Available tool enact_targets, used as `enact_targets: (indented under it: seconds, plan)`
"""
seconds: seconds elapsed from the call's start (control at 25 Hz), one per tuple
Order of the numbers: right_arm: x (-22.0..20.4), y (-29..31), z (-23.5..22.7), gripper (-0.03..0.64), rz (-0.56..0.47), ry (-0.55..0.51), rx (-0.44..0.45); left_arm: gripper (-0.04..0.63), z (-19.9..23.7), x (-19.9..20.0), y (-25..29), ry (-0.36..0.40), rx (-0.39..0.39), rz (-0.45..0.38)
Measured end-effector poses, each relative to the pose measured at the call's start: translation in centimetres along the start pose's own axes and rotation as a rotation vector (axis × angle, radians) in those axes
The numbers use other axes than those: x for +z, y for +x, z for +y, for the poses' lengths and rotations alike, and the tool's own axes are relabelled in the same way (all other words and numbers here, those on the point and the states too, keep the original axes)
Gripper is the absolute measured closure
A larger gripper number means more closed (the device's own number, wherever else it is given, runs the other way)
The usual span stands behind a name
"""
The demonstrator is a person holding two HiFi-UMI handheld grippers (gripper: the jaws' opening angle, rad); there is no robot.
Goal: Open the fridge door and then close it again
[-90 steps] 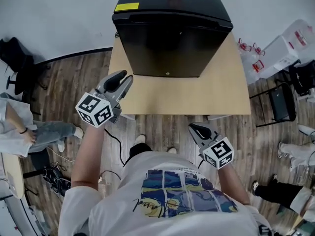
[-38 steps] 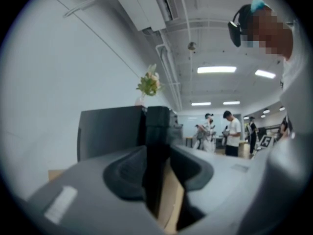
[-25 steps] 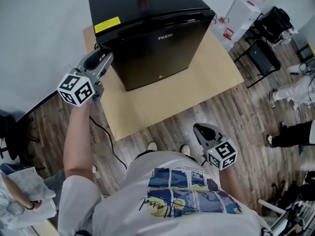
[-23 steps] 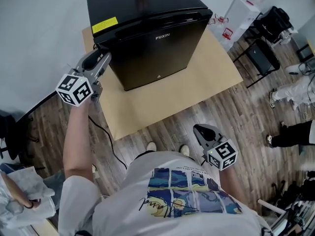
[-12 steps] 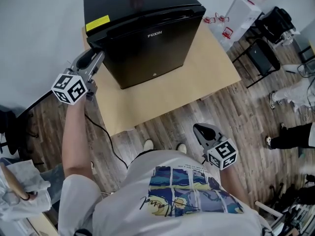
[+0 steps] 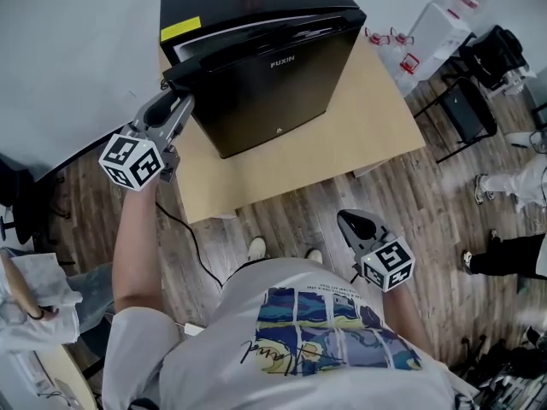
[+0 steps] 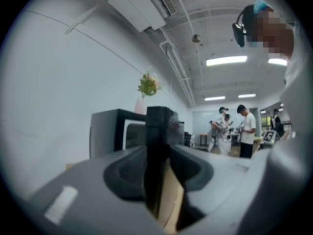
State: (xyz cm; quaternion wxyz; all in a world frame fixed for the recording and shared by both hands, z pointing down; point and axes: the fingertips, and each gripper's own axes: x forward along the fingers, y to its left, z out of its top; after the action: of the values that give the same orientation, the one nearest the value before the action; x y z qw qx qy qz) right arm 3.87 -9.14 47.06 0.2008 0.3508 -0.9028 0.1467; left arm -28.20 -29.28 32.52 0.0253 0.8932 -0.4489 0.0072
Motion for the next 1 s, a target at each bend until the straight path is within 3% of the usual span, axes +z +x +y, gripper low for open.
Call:
enact_targets:
  seconds: [1.0]
  plan:
    - [-2.4,-4.2,-4.1,0.597,-0.016,-0.044,0.152,0.443,-10.8,-0.4,-3.6,-0.006,0.229,0.016]
